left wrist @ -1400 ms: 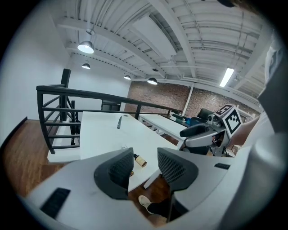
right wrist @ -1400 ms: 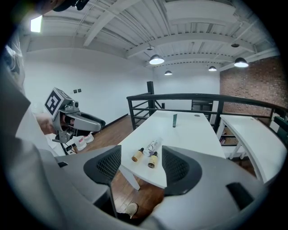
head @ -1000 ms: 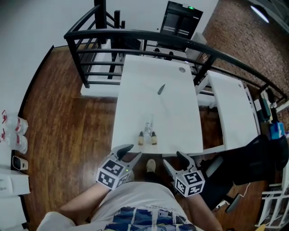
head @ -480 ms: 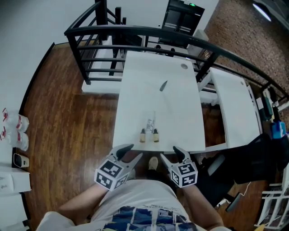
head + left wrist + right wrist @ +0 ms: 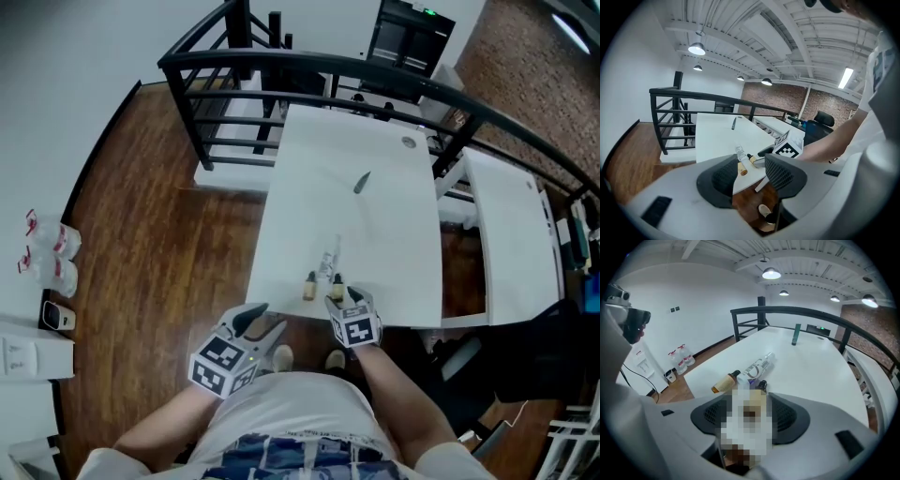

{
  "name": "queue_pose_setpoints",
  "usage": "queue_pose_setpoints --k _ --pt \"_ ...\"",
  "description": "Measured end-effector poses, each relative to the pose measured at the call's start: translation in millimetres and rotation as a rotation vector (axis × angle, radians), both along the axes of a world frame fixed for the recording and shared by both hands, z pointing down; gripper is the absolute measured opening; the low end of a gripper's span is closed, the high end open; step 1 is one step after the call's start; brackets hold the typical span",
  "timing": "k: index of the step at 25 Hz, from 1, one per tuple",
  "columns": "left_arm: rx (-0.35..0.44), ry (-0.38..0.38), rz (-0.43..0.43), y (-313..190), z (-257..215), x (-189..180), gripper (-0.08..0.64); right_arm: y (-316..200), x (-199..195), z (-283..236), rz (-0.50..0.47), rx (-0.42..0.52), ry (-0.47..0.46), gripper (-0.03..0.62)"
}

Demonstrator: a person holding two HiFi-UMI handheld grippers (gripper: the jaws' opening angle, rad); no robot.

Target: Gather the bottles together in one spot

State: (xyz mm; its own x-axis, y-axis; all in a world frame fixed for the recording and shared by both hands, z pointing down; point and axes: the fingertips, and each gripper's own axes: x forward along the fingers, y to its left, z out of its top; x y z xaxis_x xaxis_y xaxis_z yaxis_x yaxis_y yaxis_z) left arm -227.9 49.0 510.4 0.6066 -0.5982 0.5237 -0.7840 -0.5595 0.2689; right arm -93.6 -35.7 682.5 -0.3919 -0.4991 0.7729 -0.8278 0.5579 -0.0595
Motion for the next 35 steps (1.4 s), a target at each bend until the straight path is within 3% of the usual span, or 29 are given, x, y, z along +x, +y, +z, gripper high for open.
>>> queue_pose_setpoints --k 4,6,7,13,19,24,27,31,35 --pt "-0.029 -0.023 -0.043 -3.9 3.9 6.7 0.156 -7.7 6.0 26.1 -0.038 -0.045 0.045 0.227" --pt "-0.044 -0.028 -0.046 -6.6 6.2 17.3 0.156 -9.6 11.6 28.8 -0.054 -0.043 0.045 0.16" --pt "-0.049 -0.032 -0.042 -9.4 7.1 23.5 0.156 -11.0 15.2 27.7 -0.058 -0.038 0.04 0.158" --pt "-0.045 -0.035 0.018 -34.1 7.8 76.0 0.156 -9.8 65.3 -6.9 0.0 0.009 -0.06 0.158" --pt "-0.028 0.029 0.137 -63.1 -12.5 154.9 0.156 8.2 109.8 -109.6 0.032 0.146 -0.251 0.158" --pt "-0.02 0.151 0.207 -82.1 -44.6 218.4 0.167 27.9 132.2 -183.5 0.001 0.285 -0.348 0.158" --pt "-0.035 0.209 0.252 -86.1 -57.7 250.2 0.167 34.8 148.0 -204.4 -0.008 0.338 -0.376 0.158" --pt "-0.116 0.322 0.314 -80.3 -66.8 286.0 0.167 38.3 166.2 -212.0 -0.022 0.378 -0.402 0.158" --pt "-0.169 0.371 0.319 -76.9 -69.2 308.3 0.163 43.6 178.0 -215.3 -0.057 0.404 -0.419 0.158"
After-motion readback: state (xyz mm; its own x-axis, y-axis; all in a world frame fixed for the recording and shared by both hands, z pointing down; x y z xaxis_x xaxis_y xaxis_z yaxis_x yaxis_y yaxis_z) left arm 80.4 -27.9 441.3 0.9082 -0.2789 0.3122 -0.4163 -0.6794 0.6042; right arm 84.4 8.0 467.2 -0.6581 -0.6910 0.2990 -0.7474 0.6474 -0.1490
